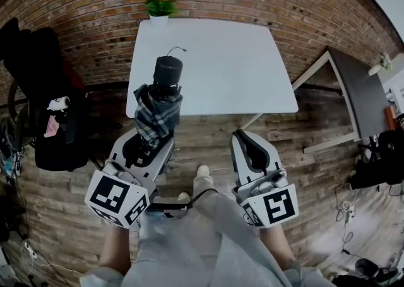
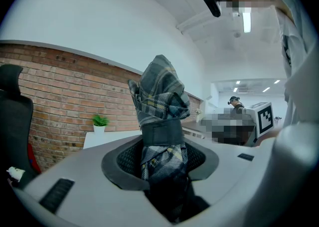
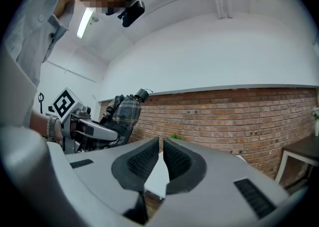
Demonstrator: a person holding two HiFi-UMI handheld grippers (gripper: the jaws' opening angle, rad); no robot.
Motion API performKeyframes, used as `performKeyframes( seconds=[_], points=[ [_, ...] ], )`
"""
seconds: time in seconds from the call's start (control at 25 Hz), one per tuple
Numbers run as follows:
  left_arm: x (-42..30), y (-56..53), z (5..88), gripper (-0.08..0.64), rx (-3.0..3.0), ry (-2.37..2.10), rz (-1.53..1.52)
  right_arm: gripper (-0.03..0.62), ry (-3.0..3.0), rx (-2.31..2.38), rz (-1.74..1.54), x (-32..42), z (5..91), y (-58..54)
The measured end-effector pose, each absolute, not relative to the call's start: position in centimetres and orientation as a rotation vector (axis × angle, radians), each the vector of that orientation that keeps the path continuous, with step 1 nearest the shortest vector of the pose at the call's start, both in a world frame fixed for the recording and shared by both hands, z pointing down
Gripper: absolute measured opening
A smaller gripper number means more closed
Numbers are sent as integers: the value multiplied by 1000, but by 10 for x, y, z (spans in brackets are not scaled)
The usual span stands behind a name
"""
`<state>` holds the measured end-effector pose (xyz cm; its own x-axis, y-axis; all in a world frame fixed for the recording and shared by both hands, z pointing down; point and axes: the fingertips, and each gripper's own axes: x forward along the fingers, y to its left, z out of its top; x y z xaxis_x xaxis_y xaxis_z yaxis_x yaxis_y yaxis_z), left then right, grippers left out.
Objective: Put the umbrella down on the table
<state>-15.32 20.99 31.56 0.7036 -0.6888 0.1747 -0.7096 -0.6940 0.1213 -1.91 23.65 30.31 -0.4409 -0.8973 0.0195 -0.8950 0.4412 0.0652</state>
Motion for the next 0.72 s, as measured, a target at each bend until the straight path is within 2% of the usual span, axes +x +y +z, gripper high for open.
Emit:
performKeyframes(
  seconds=[0.36, 0.72],
  points=[
    [-146, 178, 319, 198, 2698, -1177, 153, 57, -2647, 1602, -96, -7, 306, 199],
    [-117, 103, 322, 198, 2671, -1249, 185, 57, -2697, 1527, -68, 21, 313, 116]
  ],
)
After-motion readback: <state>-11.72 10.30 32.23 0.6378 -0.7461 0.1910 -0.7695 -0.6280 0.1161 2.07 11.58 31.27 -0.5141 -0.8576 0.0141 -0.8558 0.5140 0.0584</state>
